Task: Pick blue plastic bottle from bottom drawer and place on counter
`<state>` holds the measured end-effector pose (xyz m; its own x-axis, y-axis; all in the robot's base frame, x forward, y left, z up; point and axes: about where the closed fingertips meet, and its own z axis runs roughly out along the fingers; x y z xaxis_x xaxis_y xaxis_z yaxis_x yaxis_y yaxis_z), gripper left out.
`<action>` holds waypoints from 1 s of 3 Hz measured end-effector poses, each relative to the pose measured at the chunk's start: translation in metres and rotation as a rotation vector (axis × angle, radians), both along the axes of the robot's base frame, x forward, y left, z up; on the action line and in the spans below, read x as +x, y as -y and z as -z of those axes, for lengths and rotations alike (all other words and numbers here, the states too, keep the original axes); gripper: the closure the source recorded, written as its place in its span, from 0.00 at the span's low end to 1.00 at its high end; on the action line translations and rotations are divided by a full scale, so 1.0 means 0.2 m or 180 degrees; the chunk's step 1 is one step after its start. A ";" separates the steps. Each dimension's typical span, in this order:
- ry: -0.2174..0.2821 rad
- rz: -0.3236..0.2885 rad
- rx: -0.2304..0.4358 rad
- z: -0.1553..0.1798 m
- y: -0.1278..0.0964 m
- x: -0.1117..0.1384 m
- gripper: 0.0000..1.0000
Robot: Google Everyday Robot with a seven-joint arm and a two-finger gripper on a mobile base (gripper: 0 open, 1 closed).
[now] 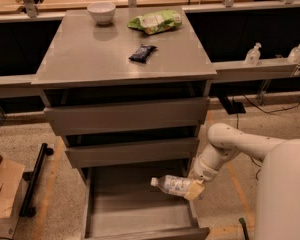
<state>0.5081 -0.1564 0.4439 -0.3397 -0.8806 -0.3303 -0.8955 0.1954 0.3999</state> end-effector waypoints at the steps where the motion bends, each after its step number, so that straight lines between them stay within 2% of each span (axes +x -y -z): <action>1: -0.0014 -0.0036 0.0060 0.01 -0.01 0.00 1.00; 2: 0.0183 -0.0161 -0.0009 -0.12 -0.04 0.01 1.00; 3: 0.0573 -0.0368 -0.0094 -0.43 -0.04 0.01 1.00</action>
Offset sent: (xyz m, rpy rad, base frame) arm 0.0145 0.0096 0.0932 -0.0537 -0.1977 0.1076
